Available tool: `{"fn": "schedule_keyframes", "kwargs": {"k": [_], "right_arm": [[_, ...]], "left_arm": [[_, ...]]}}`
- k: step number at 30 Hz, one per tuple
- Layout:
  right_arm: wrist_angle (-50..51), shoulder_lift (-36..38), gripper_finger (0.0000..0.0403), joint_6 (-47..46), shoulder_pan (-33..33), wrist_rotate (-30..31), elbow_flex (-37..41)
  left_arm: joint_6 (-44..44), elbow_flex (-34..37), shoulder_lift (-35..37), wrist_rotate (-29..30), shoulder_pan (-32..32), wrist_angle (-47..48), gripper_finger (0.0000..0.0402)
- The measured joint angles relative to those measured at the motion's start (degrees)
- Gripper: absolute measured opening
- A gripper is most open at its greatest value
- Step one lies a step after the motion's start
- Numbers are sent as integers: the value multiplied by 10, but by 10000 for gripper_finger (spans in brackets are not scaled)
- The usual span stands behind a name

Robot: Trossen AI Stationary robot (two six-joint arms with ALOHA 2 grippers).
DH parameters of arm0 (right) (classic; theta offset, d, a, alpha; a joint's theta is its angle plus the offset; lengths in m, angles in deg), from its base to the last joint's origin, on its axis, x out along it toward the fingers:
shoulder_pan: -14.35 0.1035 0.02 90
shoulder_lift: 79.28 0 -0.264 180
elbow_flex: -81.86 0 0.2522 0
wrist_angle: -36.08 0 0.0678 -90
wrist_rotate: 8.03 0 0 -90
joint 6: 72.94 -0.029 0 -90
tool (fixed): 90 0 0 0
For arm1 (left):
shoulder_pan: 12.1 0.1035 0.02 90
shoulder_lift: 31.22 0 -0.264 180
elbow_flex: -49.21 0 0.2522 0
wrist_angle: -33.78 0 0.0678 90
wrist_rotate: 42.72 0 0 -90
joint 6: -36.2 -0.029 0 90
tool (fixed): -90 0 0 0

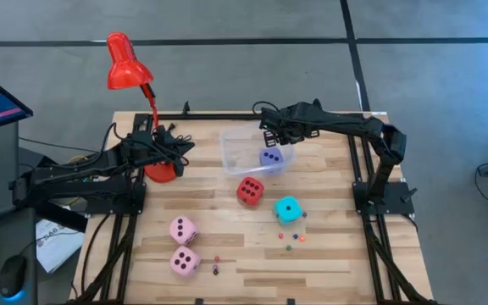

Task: Pick & Place Dice
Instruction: Move the transparent bin

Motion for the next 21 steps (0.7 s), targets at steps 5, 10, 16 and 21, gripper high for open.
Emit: {"fn": "schedule_keyframes", "kwargs": {"k": [5, 10, 16, 21], "right_arm": [[3, -1, 92, 14, 1, -3, 0], [2, -1, 142, 17, 4, -8, 0], [5, 2, 186, 77, -4, -15, -8], [6, 4, 185, 135, -13, -17, -62]], "left_arm": [[0, 0, 0, 0, 0, 10, 0], [0, 0, 0, 0, 0, 10, 0], [0, 0, 0, 0, 0, 10, 0], [0, 0, 0, 0, 0, 10, 0]]}}
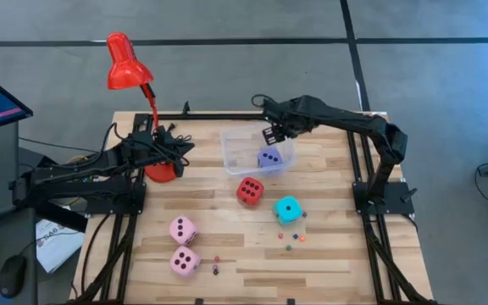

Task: Pick & Place Dice
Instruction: Move the transparent bin

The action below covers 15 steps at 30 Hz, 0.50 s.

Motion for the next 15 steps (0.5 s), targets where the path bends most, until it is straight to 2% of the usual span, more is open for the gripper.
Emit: {"fn": "schedule_keyframes", "kwargs": {"k": [4, 6, 9, 15], "right_arm": [[-67, 1, 166, 75, 2, -5, -21], [-111, 1, 151, 113, 2, -33, -22], [-171, -11, 121, 160, 6, -73, -22], [-239, -52, 46, 222, 18, -91, -21]], "left_arm": [[0, 0, 0, 0, 0, 0, 0], [0, 0, 0, 0, 0, 0, 0], [0, 0, 0, 0, 0, 0, 0], [0, 0, 0, 0, 0, -1, 0]]}}
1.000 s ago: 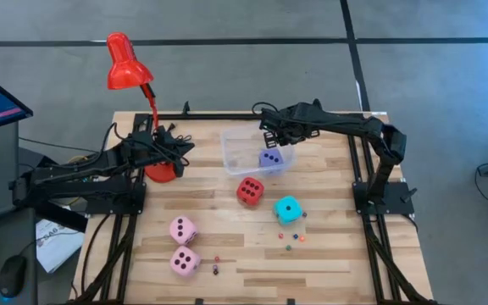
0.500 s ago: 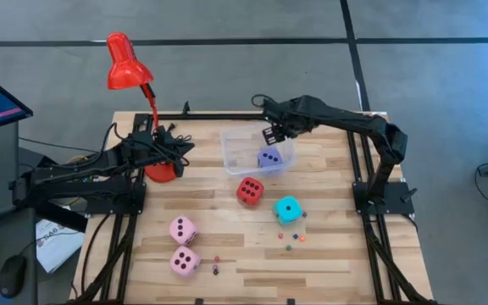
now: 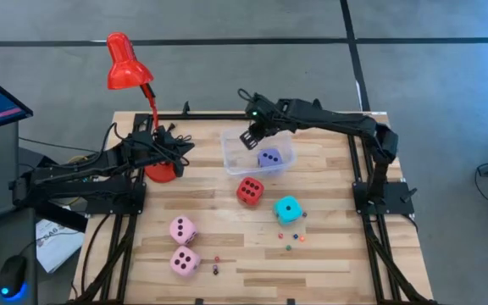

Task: Pick & Place Dice
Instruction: Move the transparent bin

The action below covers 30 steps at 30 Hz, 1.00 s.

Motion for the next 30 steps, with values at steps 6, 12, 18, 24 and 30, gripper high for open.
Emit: {"fn": "schedule_keyframes", "kwargs": {"k": [6, 12, 18, 24, 30], "right_arm": [[-56, -34, 7, 48, 3, -15, 1], [-106, -62, 3, 73, 4, -22, -1], [-117, -91, 2, 80, 5, -62, 0], [-155, -112, 1, 95, 5, -60, 1], [-197, -111, 1, 109, 5, -32, 1]], "left_arm": [[0, 0, 0, 0, 0, 0, 0], [0, 0, 0, 0, 0, 0, 0], [0, 0, 0, 0, -1, 0, 0], [0, 0, 0, 3, 0, 0, 0], [-3, 0, 0, 3, 0, 0, 0]]}}
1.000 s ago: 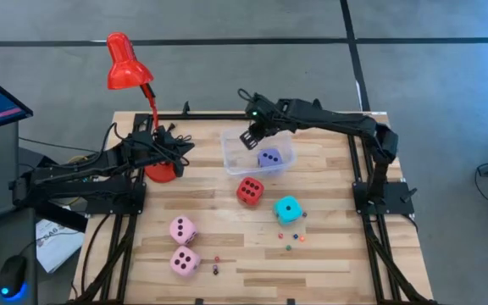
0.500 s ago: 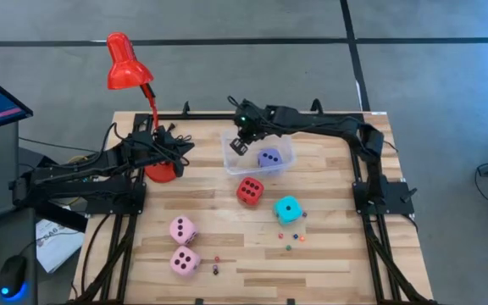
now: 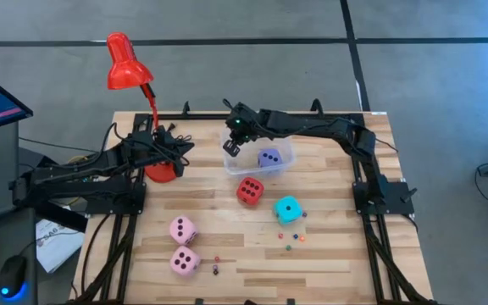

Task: Pick & Place Dice
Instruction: Move the transparent bin

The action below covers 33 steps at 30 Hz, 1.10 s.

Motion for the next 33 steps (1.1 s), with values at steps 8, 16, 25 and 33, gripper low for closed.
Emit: {"fn": "schedule_keyframes", "kwargs": {"k": [8, 16, 25, 33], "right_arm": [[3, 0, 1, 1, -10, 42, 0], [3, 0, 0, -1, -15, 52, 0], [32, 70, 0, 11, 10, 45, -1], [102, 139, 0, 30, 41, 51, -1]], "left_arm": [[-1, 0, 0, 0, 0, 0, 0], [-1, 0, 0, 0, 0, 0, 0], [-1, 0, 0, 0, 0, 0, 0], [-1, 0, 0, -1, 0, 1, 0]]}}
